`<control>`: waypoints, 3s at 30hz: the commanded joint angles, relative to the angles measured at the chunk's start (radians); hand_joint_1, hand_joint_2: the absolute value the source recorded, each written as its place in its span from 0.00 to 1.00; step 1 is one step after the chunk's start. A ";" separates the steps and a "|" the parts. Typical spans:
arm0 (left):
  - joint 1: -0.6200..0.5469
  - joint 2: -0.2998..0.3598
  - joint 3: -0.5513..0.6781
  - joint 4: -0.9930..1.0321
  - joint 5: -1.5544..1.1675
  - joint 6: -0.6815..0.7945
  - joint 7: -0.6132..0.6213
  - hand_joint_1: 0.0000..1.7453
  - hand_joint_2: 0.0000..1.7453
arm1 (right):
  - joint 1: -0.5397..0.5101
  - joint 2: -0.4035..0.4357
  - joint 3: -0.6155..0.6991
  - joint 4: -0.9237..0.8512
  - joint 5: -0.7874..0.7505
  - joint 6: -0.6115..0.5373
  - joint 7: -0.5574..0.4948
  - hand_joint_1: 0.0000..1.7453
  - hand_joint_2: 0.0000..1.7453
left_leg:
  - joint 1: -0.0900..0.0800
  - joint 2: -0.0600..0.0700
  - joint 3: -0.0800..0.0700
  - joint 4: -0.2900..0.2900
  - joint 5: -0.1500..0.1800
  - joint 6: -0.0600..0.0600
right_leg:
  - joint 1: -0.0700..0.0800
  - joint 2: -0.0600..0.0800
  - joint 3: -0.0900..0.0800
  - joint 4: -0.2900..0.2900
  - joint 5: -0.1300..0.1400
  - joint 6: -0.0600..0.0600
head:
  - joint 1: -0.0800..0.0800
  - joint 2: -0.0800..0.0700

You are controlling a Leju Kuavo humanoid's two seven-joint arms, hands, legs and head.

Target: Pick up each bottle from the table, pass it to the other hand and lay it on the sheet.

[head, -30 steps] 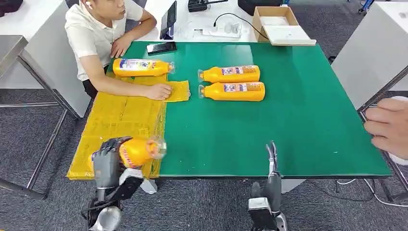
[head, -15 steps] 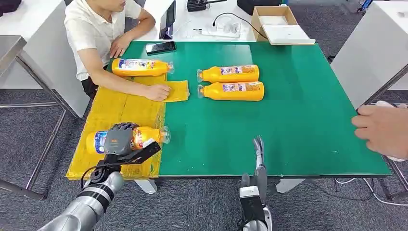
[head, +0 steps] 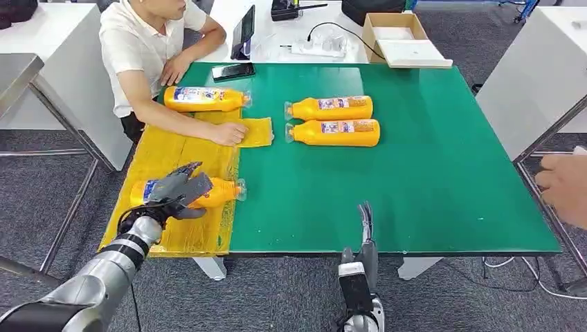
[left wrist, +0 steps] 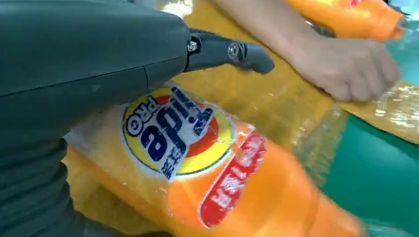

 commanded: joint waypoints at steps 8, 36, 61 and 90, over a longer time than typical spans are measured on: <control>0.060 -0.039 0.036 -0.005 0.103 0.004 -0.172 0.00 0.00 | -0.044 -0.034 0.040 0.107 -0.009 -0.025 -0.032 0.00 0.00 | 0.000 0.004 0.007 -0.002 0.001 -0.001 | 0.000 0.002 0.006 -0.002 0.002 -0.002 | 0.000 0.000; 0.670 -0.108 -0.395 -1.169 0.730 0.446 -0.479 0.00 1.00 | 0.023 -0.095 0.083 0.075 0.087 -0.156 -0.032 0.00 0.00 | 0.001 0.009 -0.007 0.000 -0.005 -0.002 | 0.001 0.005 -0.009 -0.001 0.000 -0.004 | 0.000 0.000; 0.619 -0.122 -0.509 -0.984 0.714 0.403 -0.479 0.00 1.00 | -0.433 -0.329 0.032 0.560 0.919 -0.209 0.254 0.00 1.00 | -0.002 0.007 -0.009 0.000 -0.001 0.002 | -0.001 0.003 -0.011 -0.002 0.004 0.001 | 0.000 0.000; 0.563 -0.139 -0.521 -0.902 0.742 0.326 -0.479 0.00 1.00 | -0.602 -0.270 0.084 0.836 0.854 0.279 0.375 0.81 1.00 | -0.001 0.013 -0.001 0.000 -0.001 0.001 | 0.000 0.007 -0.005 -0.004 0.006 0.000 | 0.000 0.000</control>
